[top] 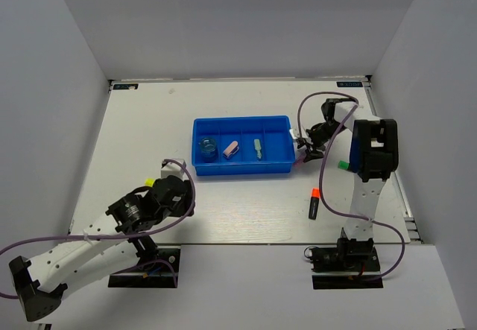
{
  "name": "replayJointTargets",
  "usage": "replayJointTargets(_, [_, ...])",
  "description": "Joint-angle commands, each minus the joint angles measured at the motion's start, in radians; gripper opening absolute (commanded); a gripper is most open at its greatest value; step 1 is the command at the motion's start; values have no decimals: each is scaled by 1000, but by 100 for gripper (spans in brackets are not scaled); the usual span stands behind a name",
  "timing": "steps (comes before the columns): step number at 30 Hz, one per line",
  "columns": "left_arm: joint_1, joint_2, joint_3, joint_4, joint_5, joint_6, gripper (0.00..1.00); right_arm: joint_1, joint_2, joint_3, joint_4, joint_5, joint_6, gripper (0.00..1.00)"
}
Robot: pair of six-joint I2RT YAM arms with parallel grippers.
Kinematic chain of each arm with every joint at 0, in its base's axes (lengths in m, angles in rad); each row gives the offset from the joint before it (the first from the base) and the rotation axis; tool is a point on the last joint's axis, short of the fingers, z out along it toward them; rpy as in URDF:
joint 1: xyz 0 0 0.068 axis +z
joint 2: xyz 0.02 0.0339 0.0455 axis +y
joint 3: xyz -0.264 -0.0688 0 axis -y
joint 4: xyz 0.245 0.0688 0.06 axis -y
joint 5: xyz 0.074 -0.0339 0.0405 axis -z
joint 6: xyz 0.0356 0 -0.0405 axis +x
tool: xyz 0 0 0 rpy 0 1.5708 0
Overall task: Sort the stationery into containers
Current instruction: Pick up the stationery from the center of the board.
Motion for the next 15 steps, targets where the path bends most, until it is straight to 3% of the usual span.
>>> replayJointTargets(1, [-3,-15,-11,-18,-20,-22,67,6,13,16,50,17,-360,64])
replayJointTargets(6, [-3,-29,-11,-35,-25,-25,67,14,33,16,-23,119,-451,56])
replayJointTargets(9, [-3,-31,-20,-35,-37,-27,67,6,26,-20,-32,202,-469,44])
replayJointTargets(13, [-2,-28,-23,-30,-62,-31,67,3,-15,-111,-6,265,-469,17])
replayJointTargets(15, [-5,-25,-19,-41,-91,-48,67,-3,-58,-154,0,270,-459,9])
